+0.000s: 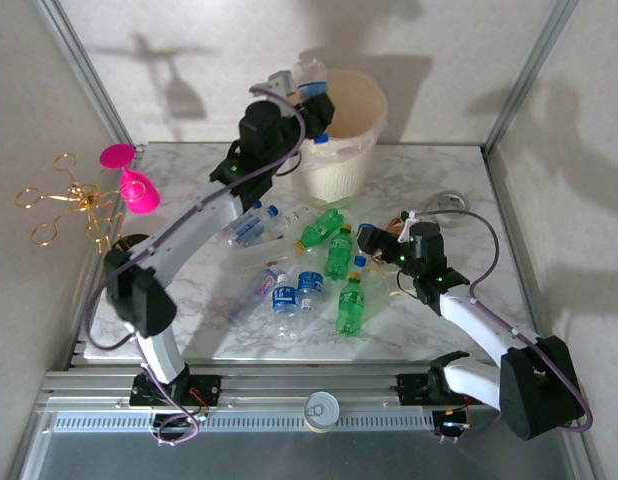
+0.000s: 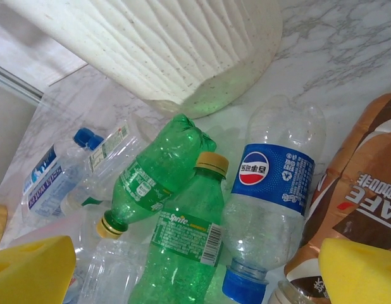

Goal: Put the plastic bottles in the bin

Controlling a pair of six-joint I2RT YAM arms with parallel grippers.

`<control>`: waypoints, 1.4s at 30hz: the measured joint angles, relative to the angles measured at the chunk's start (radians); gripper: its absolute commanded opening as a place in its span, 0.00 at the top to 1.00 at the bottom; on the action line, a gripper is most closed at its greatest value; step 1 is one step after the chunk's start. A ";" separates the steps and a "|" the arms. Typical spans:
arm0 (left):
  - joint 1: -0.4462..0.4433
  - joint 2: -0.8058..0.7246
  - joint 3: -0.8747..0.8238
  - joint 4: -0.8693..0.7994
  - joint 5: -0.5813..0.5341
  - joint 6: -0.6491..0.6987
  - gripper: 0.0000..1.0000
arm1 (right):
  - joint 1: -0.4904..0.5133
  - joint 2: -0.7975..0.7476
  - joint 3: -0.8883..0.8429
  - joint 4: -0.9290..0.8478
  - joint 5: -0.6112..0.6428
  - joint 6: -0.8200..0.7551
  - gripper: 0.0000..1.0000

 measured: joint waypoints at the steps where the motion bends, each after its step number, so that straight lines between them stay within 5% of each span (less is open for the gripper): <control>1: 0.000 0.060 0.087 -0.026 -0.003 0.013 0.60 | 0.000 -0.002 -0.004 0.000 0.000 0.000 0.01; 8: 0.005 0.421 0.584 -0.211 -0.048 0.072 0.57 | 0.000 -0.038 -0.016 -0.011 0.001 0.000 0.01; 13: 0.021 0.489 0.582 -0.273 -0.076 0.073 0.48 | 0.000 -0.108 -0.017 -0.025 0.019 0.000 0.01; 23: 0.034 0.499 0.569 -0.277 -0.064 0.062 0.01 | 0.000 -0.136 -0.019 -0.089 0.061 -0.007 0.01; 27: 0.031 0.484 0.566 -0.277 -0.040 0.066 0.00 | 0.000 -0.121 -0.017 -0.138 0.104 -0.003 0.01; 33: 0.003 0.324 0.419 -0.251 -0.002 0.092 0.00 | 0.000 -0.072 0.013 -0.230 0.172 0.026 0.01; 42: -0.153 -0.199 -0.211 0.031 -0.002 0.171 0.01 | 0.000 -0.077 0.031 -0.372 0.312 0.113 0.01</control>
